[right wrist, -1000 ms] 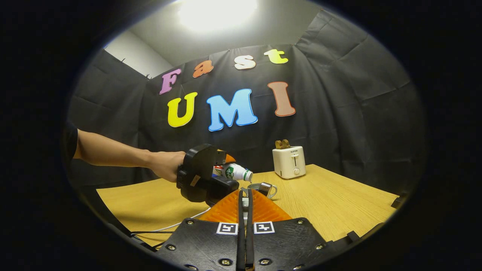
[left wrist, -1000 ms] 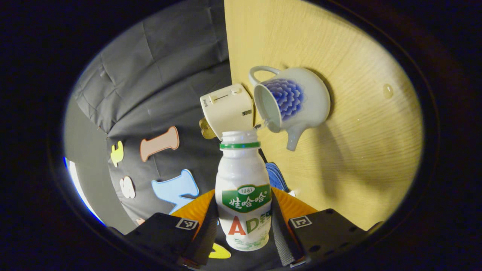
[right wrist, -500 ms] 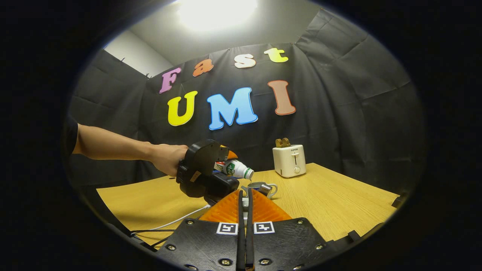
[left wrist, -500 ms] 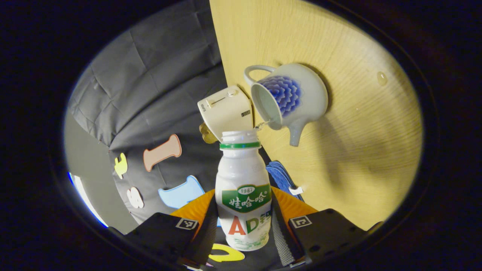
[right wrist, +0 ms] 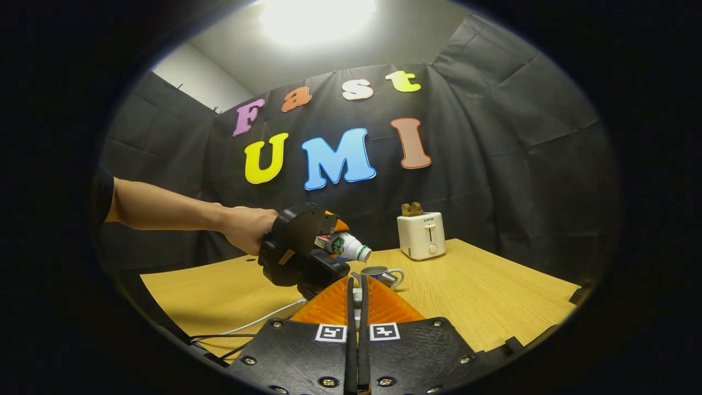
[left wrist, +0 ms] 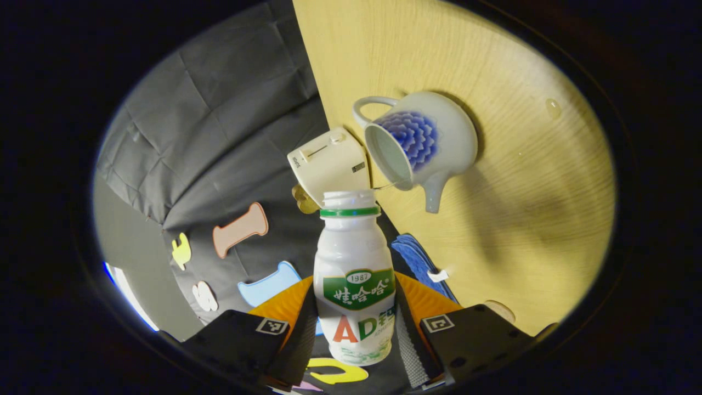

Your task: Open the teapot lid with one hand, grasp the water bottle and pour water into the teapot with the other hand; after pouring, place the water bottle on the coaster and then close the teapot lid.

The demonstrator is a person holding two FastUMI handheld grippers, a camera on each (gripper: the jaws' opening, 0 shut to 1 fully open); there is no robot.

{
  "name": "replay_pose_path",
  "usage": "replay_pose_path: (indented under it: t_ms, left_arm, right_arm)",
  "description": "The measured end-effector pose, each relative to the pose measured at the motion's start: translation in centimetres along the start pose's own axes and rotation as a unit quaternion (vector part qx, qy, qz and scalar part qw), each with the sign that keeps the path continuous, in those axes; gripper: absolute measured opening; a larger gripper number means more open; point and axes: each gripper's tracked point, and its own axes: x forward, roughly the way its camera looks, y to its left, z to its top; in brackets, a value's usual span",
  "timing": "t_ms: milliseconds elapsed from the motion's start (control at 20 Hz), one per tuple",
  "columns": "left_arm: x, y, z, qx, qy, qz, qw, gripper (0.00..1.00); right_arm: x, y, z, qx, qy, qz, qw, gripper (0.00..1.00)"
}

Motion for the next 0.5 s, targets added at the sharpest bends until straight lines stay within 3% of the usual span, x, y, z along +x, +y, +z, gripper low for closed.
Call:
replay_pose_path:
  t_ms: [400,500]
  left_arm:
    - [0.0,0.3,0.3,0.004,-0.004,0.010,1.000,0.74]
    - [0.1,-0.1,1.0,-0.016,-0.018,0.001,1.000,0.74]
  right_arm:
    - [-0.3,0.4,0.5,-0.005,-0.005,0.003,1.000,0.01]
    - [-0.3,0.6,0.5,-0.005,-0.007,0.004,1.000,0.01]
